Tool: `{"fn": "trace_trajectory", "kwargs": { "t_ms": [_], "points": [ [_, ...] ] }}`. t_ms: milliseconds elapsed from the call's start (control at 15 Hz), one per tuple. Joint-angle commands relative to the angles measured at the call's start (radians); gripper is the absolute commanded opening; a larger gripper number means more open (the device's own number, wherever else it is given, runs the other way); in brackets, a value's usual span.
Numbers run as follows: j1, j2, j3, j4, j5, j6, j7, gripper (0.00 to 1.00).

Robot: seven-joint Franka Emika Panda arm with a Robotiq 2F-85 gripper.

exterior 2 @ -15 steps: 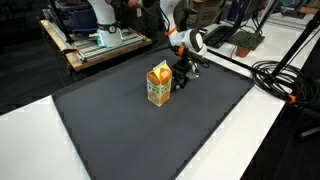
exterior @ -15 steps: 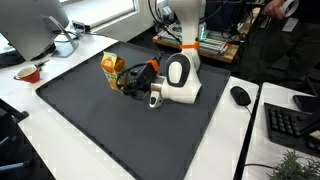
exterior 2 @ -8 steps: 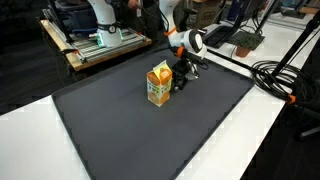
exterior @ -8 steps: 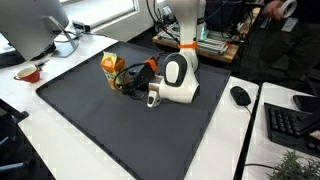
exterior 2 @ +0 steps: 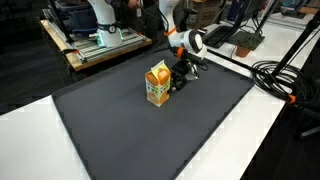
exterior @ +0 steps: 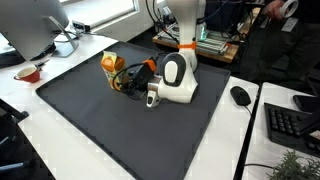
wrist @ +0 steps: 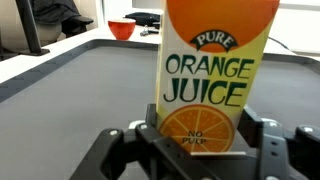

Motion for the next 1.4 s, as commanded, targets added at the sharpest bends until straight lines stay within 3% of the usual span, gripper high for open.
{"fn": "trace_trajectory", "kwargs": {
  "t_ms": [0, 1267, 1333],
  "points": [
    [-0.008, 0.028, -0.003, 0.023, -0.023, 0.011, -0.023, 0.52],
    [-0.001, -0.123, 0.020, -0.086, -0.008, -0.052, -0.088, 0.52],
    [0.001, -0.079, 0.016, -0.039, -0.003, -0.057, -0.068, 0.77]
  ]
}}
